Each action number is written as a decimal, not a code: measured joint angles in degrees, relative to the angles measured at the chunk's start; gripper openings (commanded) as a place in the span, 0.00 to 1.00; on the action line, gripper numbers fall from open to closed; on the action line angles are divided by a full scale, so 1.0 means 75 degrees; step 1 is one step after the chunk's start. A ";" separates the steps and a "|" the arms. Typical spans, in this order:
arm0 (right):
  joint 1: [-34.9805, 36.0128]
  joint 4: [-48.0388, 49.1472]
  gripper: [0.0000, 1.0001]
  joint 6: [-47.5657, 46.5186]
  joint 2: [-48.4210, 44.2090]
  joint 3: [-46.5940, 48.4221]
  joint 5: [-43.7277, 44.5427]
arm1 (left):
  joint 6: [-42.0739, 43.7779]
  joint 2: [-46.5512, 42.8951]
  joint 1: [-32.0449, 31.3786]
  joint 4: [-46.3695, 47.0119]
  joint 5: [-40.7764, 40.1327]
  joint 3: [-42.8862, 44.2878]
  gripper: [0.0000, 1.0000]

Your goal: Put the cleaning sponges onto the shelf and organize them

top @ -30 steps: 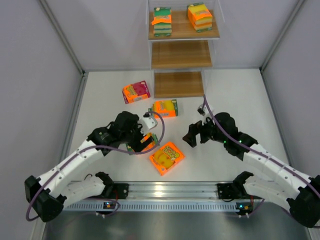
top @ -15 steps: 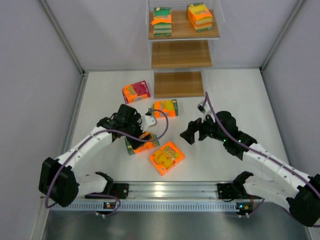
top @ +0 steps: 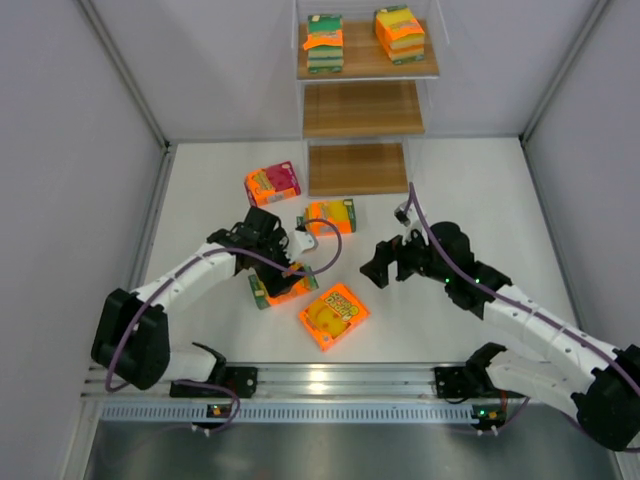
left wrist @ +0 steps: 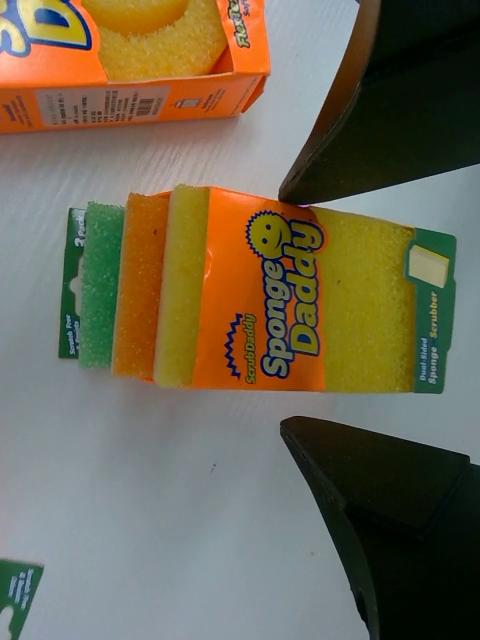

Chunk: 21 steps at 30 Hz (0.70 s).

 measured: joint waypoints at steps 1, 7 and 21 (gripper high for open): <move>-0.0006 0.0000 0.99 0.0000 0.0012 0.0000 0.0006 | -0.0003 0.0149 0.0009 0.0029 0.0009 0.0000 0.93; -0.0070 0.0009 0.99 0.0000 0.0035 -0.0096 0.0058 | -0.0003 0.0912 0.0052 0.0067 0.0023 0.0000 0.92; -0.0274 -0.0023 0.99 0.0376 0.0341 -0.0105 0.0950 | -0.1195 0.1501 0.0163 0.0286 0.0306 0.0466 0.59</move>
